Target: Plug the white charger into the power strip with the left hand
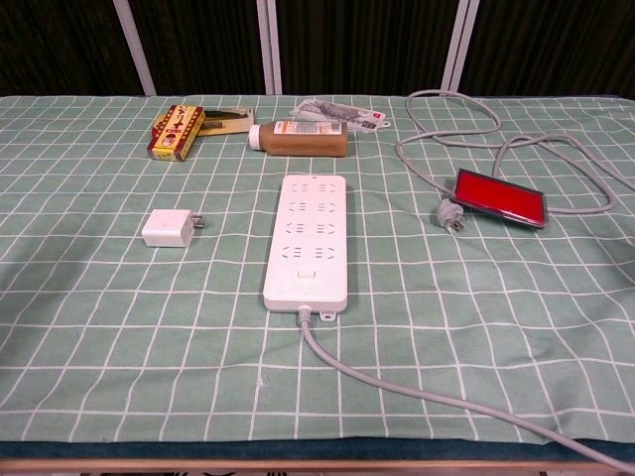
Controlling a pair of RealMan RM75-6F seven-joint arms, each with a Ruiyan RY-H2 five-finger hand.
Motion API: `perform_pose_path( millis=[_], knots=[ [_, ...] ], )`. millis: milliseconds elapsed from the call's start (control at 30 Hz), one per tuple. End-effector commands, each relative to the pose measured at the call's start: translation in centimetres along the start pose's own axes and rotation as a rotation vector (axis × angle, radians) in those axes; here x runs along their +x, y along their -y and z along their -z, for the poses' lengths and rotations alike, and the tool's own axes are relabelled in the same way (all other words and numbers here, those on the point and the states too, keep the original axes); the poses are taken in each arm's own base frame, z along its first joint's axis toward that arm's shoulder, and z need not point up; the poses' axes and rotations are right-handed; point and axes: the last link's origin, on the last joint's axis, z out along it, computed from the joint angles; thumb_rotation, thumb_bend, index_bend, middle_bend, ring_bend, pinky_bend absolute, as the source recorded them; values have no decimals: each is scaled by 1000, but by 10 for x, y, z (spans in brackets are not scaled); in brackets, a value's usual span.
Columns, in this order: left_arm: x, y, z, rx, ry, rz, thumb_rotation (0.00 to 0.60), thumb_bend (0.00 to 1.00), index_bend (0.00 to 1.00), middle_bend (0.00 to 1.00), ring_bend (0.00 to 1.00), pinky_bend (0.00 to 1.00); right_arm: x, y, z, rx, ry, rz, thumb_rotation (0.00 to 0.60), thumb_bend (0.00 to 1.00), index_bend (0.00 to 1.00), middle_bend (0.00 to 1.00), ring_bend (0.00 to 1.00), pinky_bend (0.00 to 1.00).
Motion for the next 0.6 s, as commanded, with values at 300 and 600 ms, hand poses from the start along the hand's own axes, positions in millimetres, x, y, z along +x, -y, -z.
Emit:
perform_pose_path(
  millis=[300,600],
  knots=[
    [0,0,0,0,1,-5,600,0,0,0,0,37,-1,1,1,0,24,-12,600,338,0,0,0,0],
    [-3,1,-2,11,20,-2,600,0,0,0,0,42,-4,1,0,-14,36,-20,600,337,0,0,0,0]
  ],
)
